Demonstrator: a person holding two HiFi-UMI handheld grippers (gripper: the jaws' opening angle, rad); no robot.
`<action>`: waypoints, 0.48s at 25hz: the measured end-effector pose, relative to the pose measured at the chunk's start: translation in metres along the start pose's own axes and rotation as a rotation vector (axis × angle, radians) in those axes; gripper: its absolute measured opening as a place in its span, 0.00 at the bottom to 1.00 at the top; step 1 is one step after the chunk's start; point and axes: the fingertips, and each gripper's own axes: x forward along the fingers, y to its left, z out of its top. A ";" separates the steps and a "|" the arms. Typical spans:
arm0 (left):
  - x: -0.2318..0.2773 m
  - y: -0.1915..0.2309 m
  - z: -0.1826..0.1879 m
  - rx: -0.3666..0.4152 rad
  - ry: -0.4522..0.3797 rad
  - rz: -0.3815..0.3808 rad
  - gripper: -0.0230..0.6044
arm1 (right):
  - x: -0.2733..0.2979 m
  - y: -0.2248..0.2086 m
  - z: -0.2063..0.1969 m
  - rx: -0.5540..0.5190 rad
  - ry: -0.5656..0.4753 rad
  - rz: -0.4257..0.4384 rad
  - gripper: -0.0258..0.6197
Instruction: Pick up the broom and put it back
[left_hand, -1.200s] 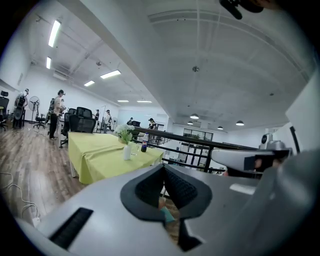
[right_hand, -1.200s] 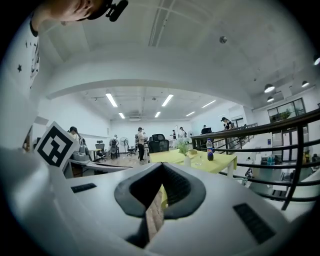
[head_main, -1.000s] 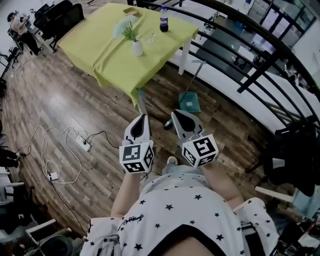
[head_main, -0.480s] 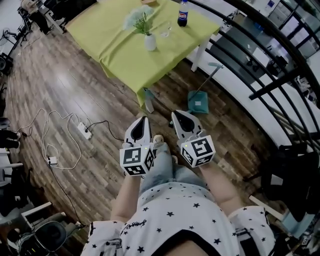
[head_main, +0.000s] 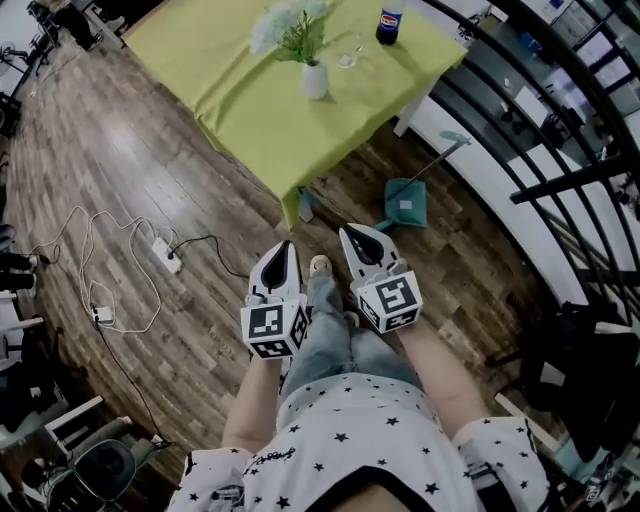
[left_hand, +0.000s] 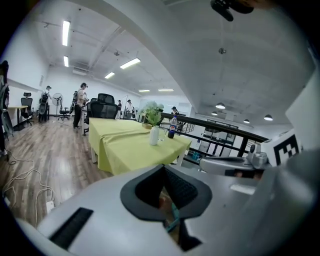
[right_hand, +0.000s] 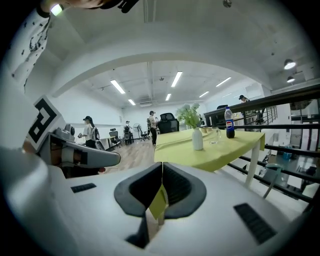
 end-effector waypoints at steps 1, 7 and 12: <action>0.006 0.005 -0.004 -0.005 0.007 0.004 0.05 | 0.009 -0.002 -0.007 -0.004 0.013 0.003 0.04; 0.041 0.031 -0.027 -0.020 0.038 0.017 0.05 | 0.063 -0.017 -0.054 -0.024 0.101 0.024 0.10; 0.059 0.048 -0.046 -0.041 0.064 0.031 0.05 | 0.095 -0.027 -0.095 -0.027 0.162 0.038 0.20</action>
